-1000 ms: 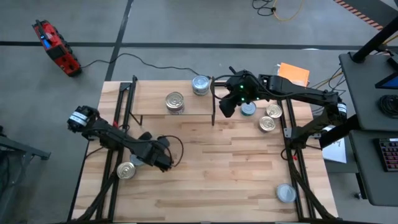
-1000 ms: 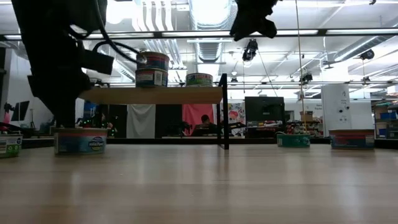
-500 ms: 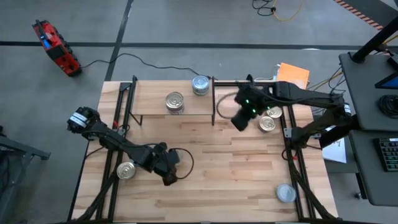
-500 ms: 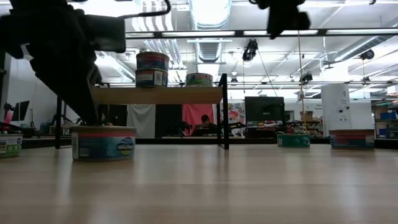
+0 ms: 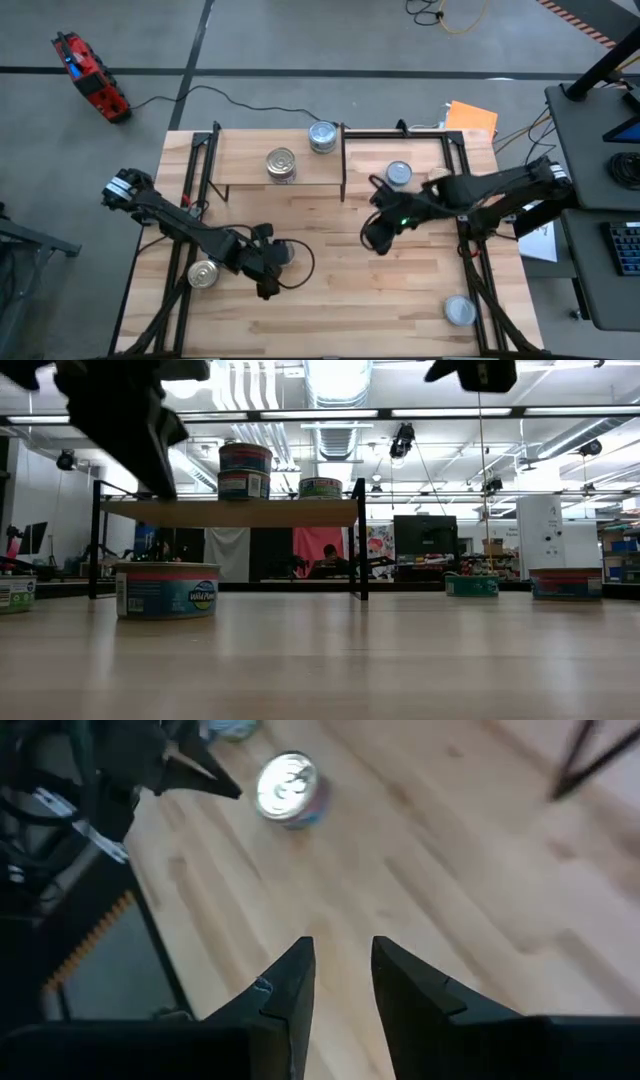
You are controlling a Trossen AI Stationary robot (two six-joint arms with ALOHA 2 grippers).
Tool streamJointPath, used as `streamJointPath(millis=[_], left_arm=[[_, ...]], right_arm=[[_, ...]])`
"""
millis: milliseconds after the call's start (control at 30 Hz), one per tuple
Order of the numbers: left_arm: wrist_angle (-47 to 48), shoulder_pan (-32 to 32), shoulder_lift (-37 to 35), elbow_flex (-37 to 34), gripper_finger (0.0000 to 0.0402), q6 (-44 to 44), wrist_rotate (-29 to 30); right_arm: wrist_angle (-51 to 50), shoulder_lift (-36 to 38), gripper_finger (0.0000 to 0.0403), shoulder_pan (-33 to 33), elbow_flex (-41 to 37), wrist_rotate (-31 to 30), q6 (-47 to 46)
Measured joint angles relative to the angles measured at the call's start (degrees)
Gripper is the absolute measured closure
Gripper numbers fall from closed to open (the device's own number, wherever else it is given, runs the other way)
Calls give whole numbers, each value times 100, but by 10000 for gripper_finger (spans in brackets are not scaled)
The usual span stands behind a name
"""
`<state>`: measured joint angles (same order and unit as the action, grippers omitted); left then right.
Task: Stack canned seafood by type on shelf
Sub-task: Move the blue and pink tuna can to the center of the table
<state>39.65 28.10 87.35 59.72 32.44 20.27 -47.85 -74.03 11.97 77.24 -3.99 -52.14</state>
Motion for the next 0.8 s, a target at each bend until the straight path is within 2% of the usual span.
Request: streamJointPath(millis=[267,400,467,533,633,800], left_arm=[[-15,0,-1294,-539,401,28,90],[-430,-33,-1933,-1040,402,273,-439],[-1172,-50,-2210,-1436,402,437,-846],[-2056,-50,-2453,-1912,402,632,-1145],[-3151,-50,-2667,-2530,402,1099,-1202],[-3105,-55,-2644,-2927,402,2202,-882]], right_arm=[[2137,-191,339,290,-1254,82,-584],[3473,-196,350,293,-2029,139,-987],[3984,-196,354,261,-2384,47,-1223],[4338,-196,355,226,-2656,-150,-1483],[4425,-196,352,134,-2932,-369,-1906],[4455,-261,340,6,-3067,-373,-2328]])
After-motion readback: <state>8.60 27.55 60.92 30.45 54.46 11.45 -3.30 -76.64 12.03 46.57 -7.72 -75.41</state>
